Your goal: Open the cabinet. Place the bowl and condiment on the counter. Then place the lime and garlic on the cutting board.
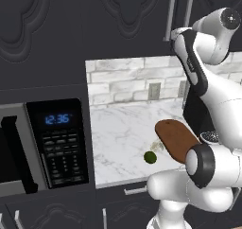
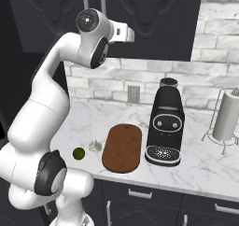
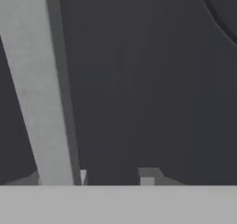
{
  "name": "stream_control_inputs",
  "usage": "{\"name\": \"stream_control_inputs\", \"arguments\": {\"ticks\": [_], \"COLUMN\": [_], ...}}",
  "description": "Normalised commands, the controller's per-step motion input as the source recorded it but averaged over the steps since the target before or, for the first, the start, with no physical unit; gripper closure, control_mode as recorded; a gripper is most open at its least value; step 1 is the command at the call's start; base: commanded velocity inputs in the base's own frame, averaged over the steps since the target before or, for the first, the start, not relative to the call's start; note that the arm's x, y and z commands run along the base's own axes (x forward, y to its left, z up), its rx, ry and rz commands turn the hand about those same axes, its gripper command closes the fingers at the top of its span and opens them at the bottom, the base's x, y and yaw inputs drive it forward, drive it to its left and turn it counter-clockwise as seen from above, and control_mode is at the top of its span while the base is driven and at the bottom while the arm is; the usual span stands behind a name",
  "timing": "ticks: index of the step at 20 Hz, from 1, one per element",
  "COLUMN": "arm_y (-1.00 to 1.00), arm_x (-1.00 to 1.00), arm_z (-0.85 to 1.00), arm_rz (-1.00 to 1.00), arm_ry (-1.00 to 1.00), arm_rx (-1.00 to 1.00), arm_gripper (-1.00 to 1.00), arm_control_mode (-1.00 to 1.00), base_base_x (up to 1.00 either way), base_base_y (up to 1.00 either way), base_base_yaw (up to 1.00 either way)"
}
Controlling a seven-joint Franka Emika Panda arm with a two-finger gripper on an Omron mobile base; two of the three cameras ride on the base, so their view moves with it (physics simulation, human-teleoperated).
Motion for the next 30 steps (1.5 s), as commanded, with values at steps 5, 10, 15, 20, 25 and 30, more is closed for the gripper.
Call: {"name": "stream_control_inputs", "arguments": {"ticks": [5,10,15,20,25,30], "arm_y": [-0.50,-0.60,-0.79,-0.96,-0.75,0.25], "arm_x": [-0.94,-1.00,-1.00,-1.00,-1.00,-0.99], "arm_z": [0.07,0.43,0.41,0.28,0.07,0.09], "arm_rz": [-0.13,-0.14,-0.14,-0.12,-0.07,0.00], "arm_ry": [-0.08,0.02,0.10,0.09,0.03,0.00], "arm_rx": [0.00,0.04,0.10,0.12,0.05,-0.08], "arm_gripper": [1.00,1.00,1.00,1.00,-1.00,-1.00], "arm_control_mode": [-1.00,-1.00,-1.00,-1.00,-1.00,-1.00], "base_base_x": [0.00,0.00,0.00,0.00,0.00,0.00], "base_base_y": [0.00,0.00,0.00,0.00,0.00,0.00], "base_base_yaw": [0.00,0.00,0.00,0.00,0.00,0.00]}}
